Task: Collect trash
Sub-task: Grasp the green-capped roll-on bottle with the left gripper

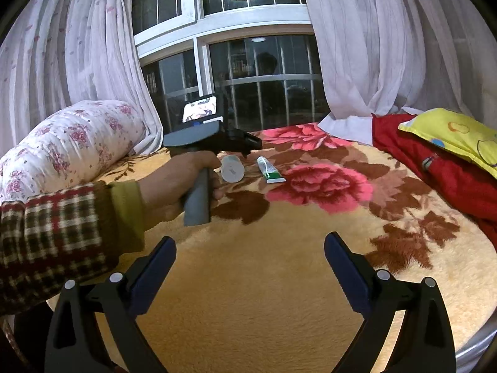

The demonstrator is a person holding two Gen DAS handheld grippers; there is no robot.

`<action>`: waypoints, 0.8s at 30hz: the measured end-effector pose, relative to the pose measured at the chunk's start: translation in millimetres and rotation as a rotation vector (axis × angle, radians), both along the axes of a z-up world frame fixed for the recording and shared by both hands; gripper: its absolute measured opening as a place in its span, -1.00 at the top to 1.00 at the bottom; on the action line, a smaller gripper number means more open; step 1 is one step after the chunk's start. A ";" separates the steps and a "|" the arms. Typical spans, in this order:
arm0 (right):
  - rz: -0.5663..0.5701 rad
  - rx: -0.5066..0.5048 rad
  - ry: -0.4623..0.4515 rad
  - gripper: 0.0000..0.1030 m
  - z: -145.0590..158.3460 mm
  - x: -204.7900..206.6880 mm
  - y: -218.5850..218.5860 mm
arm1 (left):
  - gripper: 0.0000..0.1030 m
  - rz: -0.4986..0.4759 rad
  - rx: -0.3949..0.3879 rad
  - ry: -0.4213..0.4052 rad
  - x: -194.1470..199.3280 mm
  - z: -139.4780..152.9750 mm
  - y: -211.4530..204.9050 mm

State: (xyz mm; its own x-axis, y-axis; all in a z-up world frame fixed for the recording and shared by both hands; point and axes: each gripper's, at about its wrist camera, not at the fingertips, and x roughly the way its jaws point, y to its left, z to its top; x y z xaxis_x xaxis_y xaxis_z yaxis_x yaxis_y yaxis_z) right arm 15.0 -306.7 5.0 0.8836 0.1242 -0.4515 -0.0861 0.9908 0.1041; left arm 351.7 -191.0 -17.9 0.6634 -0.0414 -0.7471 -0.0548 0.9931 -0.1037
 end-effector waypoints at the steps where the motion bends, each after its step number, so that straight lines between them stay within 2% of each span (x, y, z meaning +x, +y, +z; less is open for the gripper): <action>1: -0.001 0.002 0.002 -0.84 -0.4 -0.1 -0.5 | -0.55 -0.005 0.021 0.003 3.9 -3.6 -2.4; 3: -0.004 0.007 0.007 -0.84 -1.4 1.3 -2.0 | -0.04 -0.060 0.019 0.011 7.9 -9.2 -5.5; 6: -0.006 0.022 0.011 -0.84 -1.4 0.7 -3.3 | -0.02 -0.091 0.044 -0.004 3.2 -9.3 -7.8; 9: -0.006 0.028 0.010 -0.84 -0.6 0.9 -4.0 | -0.02 -0.103 0.027 0.002 -5.6 -5.8 -1.7; 13: -0.010 0.020 0.010 -0.84 -0.9 0.3 -2.7 | -0.02 -0.134 0.059 -0.019 -28.3 2.3 8.0; 19: -0.020 -0.007 0.011 -0.84 -2.1 2.3 0.4 | 0.10 -0.138 0.102 -0.051 -76.1 9.9 42.9; 24: -0.022 -0.029 0.018 -0.84 0.7 8.2 7.8 | 0.11 -0.110 0.106 -0.043 -125.4 7.3 86.6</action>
